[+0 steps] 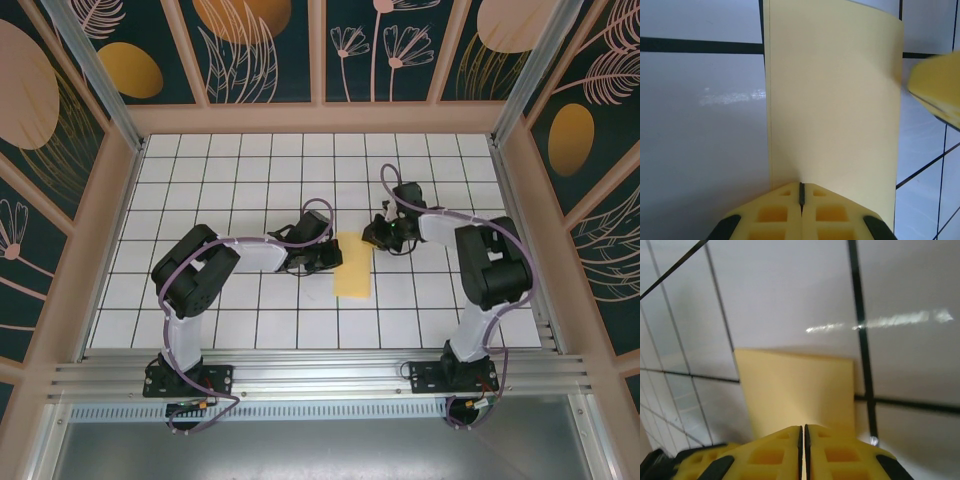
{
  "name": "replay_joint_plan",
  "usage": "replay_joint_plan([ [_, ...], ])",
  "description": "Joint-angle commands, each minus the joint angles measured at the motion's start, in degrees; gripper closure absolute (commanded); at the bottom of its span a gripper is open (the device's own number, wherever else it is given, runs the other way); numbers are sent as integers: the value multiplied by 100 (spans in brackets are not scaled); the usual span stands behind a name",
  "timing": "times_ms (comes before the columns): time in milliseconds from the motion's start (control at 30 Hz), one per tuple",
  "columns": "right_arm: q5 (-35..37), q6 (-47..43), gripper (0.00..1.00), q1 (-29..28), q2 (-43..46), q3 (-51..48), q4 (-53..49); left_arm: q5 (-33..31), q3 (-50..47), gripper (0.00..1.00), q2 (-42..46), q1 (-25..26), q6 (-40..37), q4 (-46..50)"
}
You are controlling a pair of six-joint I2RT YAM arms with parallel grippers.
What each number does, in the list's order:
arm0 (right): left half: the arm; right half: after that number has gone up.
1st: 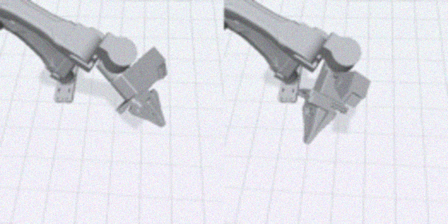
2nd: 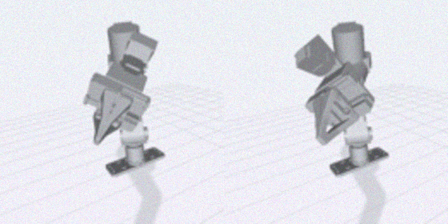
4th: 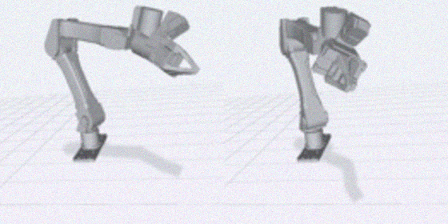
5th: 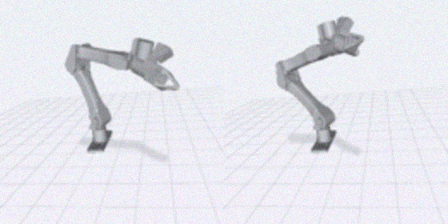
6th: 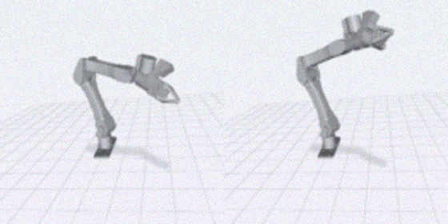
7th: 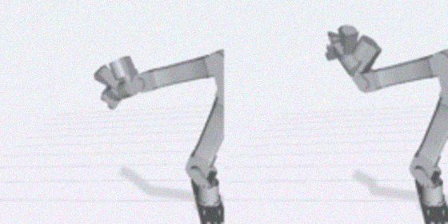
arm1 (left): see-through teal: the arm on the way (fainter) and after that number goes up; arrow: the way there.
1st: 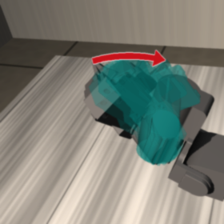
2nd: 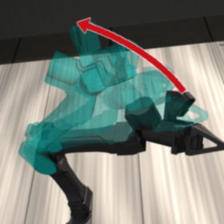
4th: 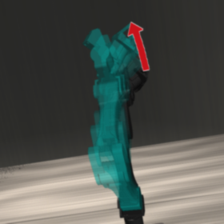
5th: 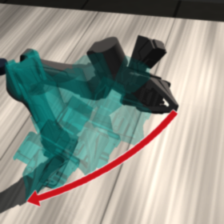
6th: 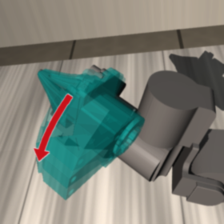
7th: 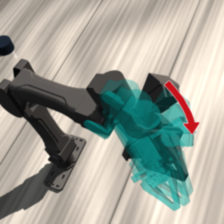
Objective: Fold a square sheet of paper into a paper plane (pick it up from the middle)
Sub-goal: First fold the triangle in half at the center of the table.
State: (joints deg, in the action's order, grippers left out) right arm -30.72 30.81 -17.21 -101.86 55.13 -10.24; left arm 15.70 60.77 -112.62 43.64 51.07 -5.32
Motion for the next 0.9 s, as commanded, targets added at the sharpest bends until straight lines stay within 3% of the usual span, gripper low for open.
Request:
replay_joint_plan([
  [0, -170, 177, 86, -143, 407, -412, 117, -252, -33, 100, -149, 4, -119, 633],
  [333, -37, 230, 86, -202, 265, -1172, 371, -234, -39, 100, -146, -1, -115, 632],
  [600, -127, 313, 85, -421, 1175, -1270, 192, -218, -66, 100, -153, 4, -88, 559],
  [733, -104, 426, 85, -750, 1339, -1569, 357, -199, -58, 100, -189, -1, -84, 545],
  [867, 145, 622, 84, -728, 1297, -2100, 677, -205, -39, 100, -194, 0, -106, 582],
])
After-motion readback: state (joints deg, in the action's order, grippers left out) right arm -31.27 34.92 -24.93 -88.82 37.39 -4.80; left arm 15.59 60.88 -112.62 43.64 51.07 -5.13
